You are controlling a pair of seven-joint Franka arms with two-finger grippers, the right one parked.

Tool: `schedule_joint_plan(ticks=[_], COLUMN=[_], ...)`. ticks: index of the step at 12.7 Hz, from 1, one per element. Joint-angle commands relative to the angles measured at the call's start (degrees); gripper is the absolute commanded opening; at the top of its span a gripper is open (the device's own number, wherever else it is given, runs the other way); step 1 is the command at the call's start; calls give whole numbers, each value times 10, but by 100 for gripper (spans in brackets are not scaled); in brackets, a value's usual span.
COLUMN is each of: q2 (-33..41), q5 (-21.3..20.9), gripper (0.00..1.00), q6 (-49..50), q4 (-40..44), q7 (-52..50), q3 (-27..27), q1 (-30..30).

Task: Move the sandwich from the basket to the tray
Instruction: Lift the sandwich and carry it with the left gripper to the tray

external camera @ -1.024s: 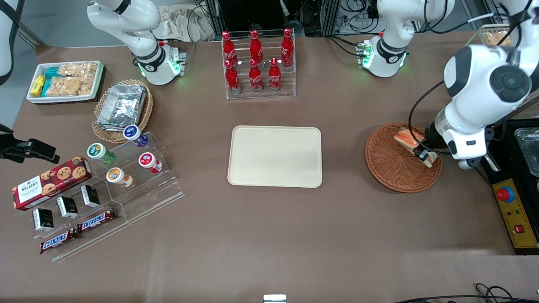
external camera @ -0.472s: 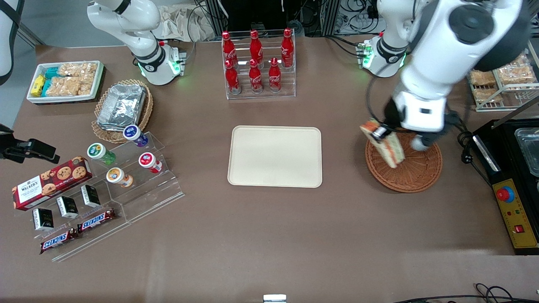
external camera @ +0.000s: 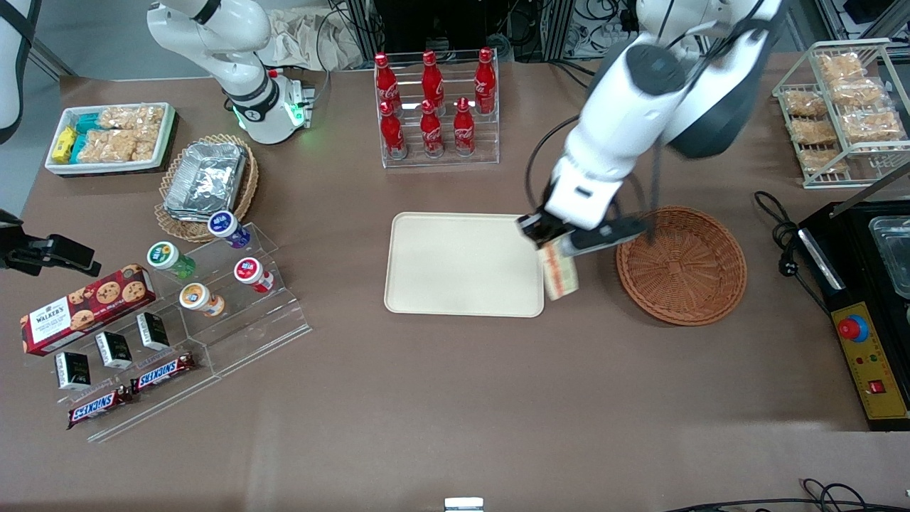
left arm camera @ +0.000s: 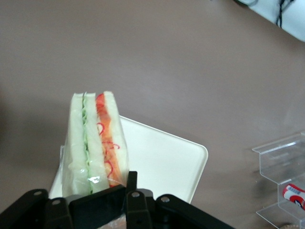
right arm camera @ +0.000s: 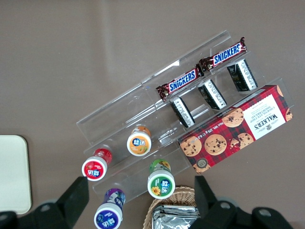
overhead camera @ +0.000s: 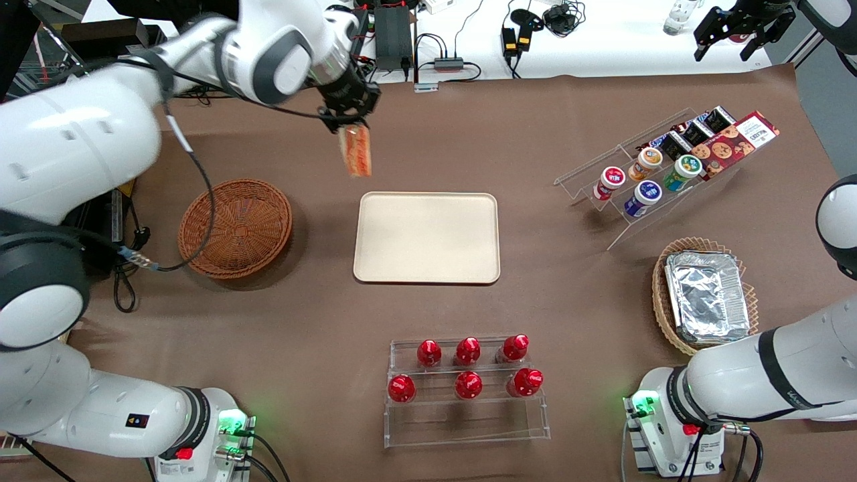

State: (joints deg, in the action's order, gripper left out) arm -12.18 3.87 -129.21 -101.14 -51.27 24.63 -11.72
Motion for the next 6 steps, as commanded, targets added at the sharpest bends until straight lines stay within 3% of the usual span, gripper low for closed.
schedule_joint_plan(ticks=[1,3,6], q2=[-42,-66,-87], q5=[3,-27,-81], gripper=[0,0,0], q6=[-129,-195,-209], q4=[-61,-103,-139], q7=[65,72,64], q3=[18,17,17], q1=[-6,-26,-33])
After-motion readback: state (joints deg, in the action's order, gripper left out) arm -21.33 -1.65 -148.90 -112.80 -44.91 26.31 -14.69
